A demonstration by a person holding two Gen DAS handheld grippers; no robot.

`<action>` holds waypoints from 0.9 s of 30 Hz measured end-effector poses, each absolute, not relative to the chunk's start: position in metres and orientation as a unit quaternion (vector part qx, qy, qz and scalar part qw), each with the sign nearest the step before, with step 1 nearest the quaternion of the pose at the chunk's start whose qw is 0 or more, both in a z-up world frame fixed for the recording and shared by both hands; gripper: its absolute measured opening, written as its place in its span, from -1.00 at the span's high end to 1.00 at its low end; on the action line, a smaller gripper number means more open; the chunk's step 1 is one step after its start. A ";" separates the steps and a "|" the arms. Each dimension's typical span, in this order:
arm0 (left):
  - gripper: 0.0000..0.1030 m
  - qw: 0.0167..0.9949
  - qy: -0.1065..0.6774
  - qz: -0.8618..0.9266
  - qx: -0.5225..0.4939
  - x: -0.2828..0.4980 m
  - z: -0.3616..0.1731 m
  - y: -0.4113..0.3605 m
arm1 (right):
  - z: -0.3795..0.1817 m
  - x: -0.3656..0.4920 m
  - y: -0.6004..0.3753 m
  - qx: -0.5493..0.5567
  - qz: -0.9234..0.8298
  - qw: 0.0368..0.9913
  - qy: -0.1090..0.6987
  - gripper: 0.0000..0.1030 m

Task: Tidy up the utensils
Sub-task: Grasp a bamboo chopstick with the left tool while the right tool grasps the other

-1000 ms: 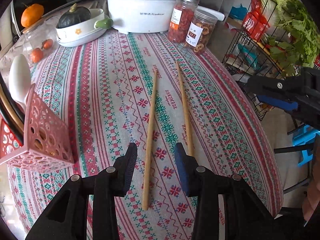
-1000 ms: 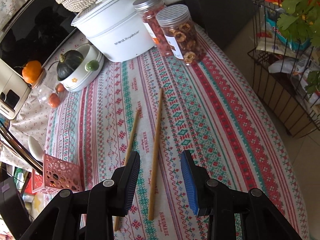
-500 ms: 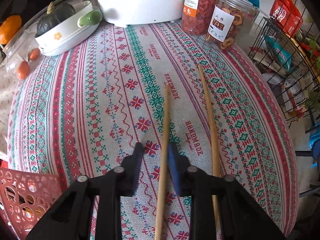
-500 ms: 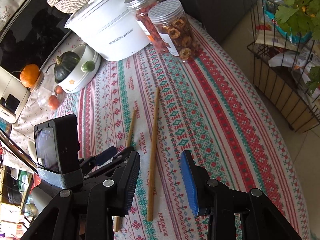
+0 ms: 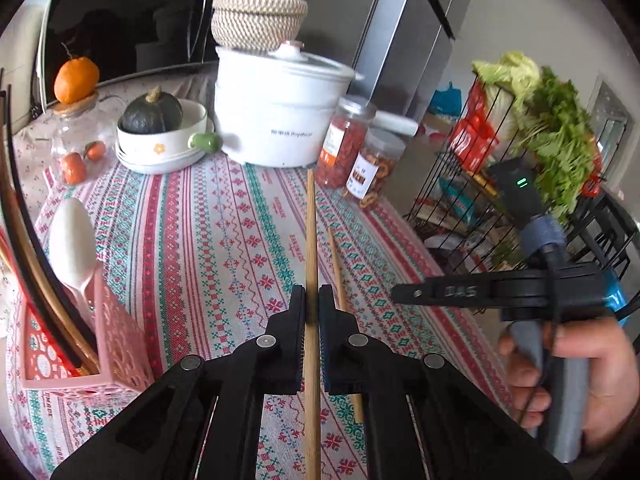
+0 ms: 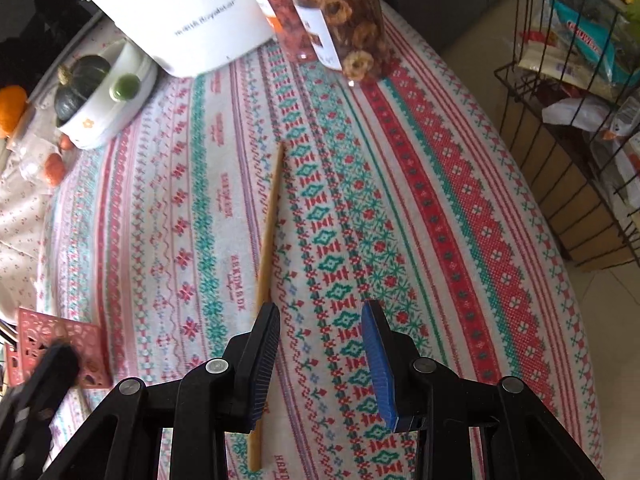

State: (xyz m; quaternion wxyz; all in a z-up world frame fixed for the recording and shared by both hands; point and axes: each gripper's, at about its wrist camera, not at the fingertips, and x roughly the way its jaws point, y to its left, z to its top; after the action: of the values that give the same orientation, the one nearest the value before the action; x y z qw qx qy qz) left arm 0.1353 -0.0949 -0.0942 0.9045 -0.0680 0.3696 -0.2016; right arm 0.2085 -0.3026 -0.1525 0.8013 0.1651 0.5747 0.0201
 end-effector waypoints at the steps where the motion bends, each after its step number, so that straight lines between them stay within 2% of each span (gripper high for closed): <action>1: 0.88 0.909 0.353 -0.208 -0.077 0.128 -0.084 -0.088 | -0.159 0.212 -0.298 0.162 0.022 0.797 0.582 0.25; 9: 0.88 0.929 0.283 -0.216 -0.101 0.083 -0.015 -0.022 | -0.169 0.234 -0.250 0.090 0.063 0.814 0.570 0.25; 15: 0.88 0.939 0.255 -0.188 -0.134 0.086 -0.015 0.031 | -0.188 0.244 -0.238 0.052 0.039 0.815 0.576 0.26; 16: 0.88 0.940 0.252 -0.182 -0.138 0.088 -0.016 0.037 | -0.188 0.245 -0.236 0.044 0.040 0.818 0.572 0.31; 17: 0.88 0.940 0.251 -0.179 -0.143 0.090 -0.016 0.042 | -0.188 0.246 -0.233 0.039 0.044 0.818 0.572 0.63; 18: 0.88 0.940 0.252 -0.177 -0.147 0.092 -0.016 0.046 | -0.189 0.247 -0.231 0.035 0.049 0.816 0.574 0.87; 23: 0.88 0.946 0.231 -0.164 -0.159 0.094 -0.013 0.061 | -0.175 0.241 -0.220 0.040 0.057 0.830 0.553 0.88; 27: 0.88 0.950 0.213 -0.153 -0.169 0.094 -0.013 0.072 | -0.134 0.230 -0.209 0.064 0.101 0.866 0.486 0.88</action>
State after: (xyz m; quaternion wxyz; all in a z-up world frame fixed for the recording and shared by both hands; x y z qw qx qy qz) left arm 0.0942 0.0722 -0.0126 0.9501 -0.1692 0.2130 -0.1528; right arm 0.2303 -0.2090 -0.1344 0.8658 0.0639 0.4859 0.1009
